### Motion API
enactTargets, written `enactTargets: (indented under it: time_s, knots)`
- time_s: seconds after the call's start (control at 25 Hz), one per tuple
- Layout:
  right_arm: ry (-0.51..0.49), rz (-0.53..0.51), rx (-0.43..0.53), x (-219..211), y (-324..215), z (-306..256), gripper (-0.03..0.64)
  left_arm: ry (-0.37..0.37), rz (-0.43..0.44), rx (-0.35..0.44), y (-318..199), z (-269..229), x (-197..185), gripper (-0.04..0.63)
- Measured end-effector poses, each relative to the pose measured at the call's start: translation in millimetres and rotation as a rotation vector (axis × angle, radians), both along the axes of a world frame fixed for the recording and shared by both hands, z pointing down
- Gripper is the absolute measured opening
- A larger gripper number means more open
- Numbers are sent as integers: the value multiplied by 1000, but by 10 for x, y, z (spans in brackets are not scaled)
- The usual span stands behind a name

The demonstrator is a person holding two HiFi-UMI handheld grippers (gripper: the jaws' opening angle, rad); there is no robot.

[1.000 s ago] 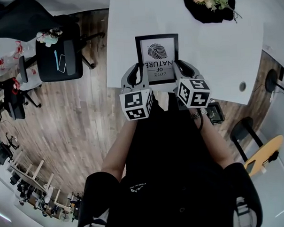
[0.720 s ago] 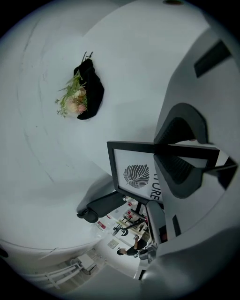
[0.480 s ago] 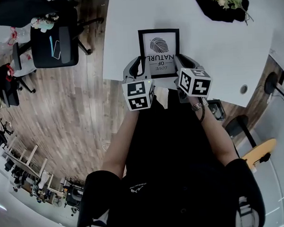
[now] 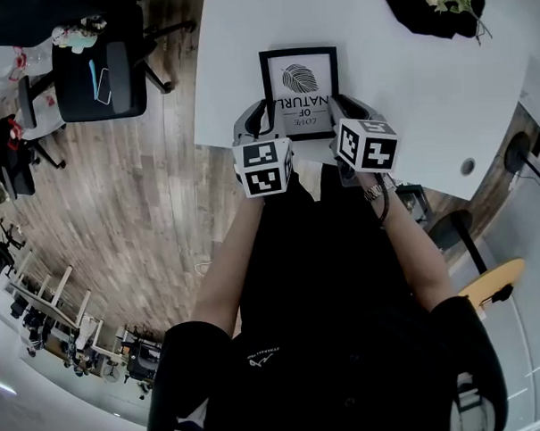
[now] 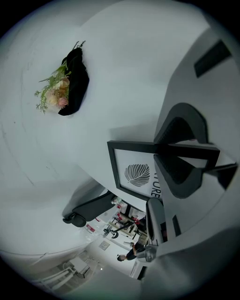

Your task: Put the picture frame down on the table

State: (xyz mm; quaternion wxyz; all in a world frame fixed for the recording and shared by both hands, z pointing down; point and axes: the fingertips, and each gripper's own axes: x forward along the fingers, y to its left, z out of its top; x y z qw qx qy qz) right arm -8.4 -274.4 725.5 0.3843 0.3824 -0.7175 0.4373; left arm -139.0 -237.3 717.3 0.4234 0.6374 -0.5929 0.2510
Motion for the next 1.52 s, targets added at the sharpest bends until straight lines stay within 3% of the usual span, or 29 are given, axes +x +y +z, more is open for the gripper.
enactTargets:
  time_s: [0.64,0.88,1.16,1.52]
  knots:
    - [15,-19,-3,-33,4,106,71,-23,3,-59,13,164,-25,81]
    - [16,-30,-6,-24,13,133,72,13,-6,-58,0,189,-28,82]
    - [1,-19,-16,-10,47,117,133,21,4,-47,10,141,-38,94]
    - [13,17,26,61,49,-4,17,23,44,-42,65,50,26,79]
